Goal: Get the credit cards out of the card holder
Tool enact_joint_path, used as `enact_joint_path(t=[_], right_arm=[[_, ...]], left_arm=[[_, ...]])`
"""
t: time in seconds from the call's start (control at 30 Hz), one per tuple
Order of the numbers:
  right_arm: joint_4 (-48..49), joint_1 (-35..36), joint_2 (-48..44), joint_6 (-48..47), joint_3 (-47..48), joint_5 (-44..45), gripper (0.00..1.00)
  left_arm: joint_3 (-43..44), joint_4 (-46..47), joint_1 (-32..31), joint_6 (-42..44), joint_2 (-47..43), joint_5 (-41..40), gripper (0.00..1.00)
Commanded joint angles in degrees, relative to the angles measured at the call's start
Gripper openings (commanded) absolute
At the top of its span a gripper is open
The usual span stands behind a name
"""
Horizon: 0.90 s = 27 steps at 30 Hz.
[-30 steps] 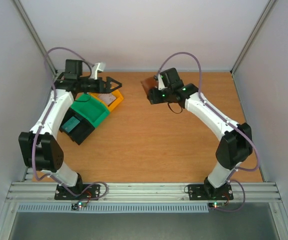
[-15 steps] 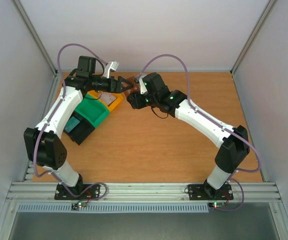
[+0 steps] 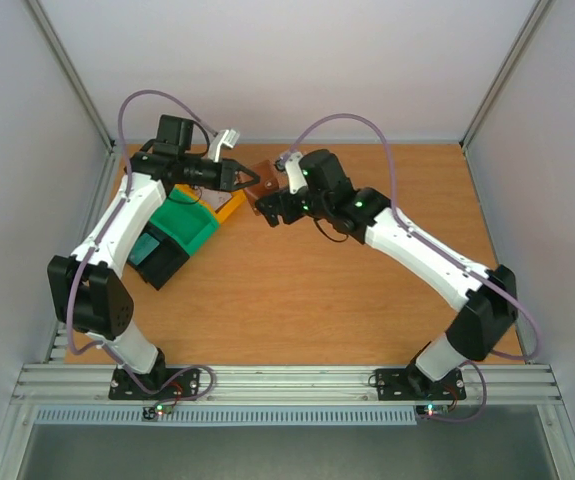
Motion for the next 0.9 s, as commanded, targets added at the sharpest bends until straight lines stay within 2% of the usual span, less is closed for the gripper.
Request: enact_joint_path(t=[0.0,0.1,0.17,0.3,0.4,0.47,0.53,0.6,0.73,0.87], right_arm=[[0.5,-4.5,-8.8,-3.2,-6.1,-6.5,0.98],[5.1,-13.8,-14.6,1.0,-11.8,-28.6,0.99],[6.9,-18.3,-16.7,2.9,-13.5,-40.3,0.99],[1.4,-18.5,-17.1,-0.4,-10.3,-42.1,0.99],[2.6,-17.6,-18.1,-0.5,-9.8,-46.7,0.98],[4.5,-14.2,-20.1,-2.0,-11.0,-45.8,0.99],[4.6,-7.5,-21.4,-5.0,-11.5,-41.9,0.98],[4.3,-2.3,-21.2,-6.9,-10.7,-39.5,0.98],[8.0,2.4,-20.0,-4.6,-9.9,-40.8,0.98],[2.2,6.9,-17.8,-9.7,-5.6,-37.5,0.98]], left_arm=[[4.7,-12.2,0.1,8.6,-1.5,-2.6,0.00],[8.1,-18.7,0.2,16.5,-2.9,-7.6,0.00],[9.1,-21.6,0.1,20.3,-4.4,-10.6,0.00],[10.8,-31.4,-0.2,28.2,-7.9,-11.2,0.00],[10.1,-41.3,-0.9,36.1,-12.4,-10.0,0.00],[8.3,-46.8,-1.9,43.0,-16.3,-9.0,0.00],[5.6,-49.3,-3.5,48.3,-21.0,-8.1,0.00],[1.7,-46.3,-5.3,50.7,-26.3,-7.6,0.00],[-5.9,-35.0,-8.5,48.5,-34.9,-5.0,0.00],[-9.9,-29.5,-9.3,46.4,-38.4,-3.3,0.00]])
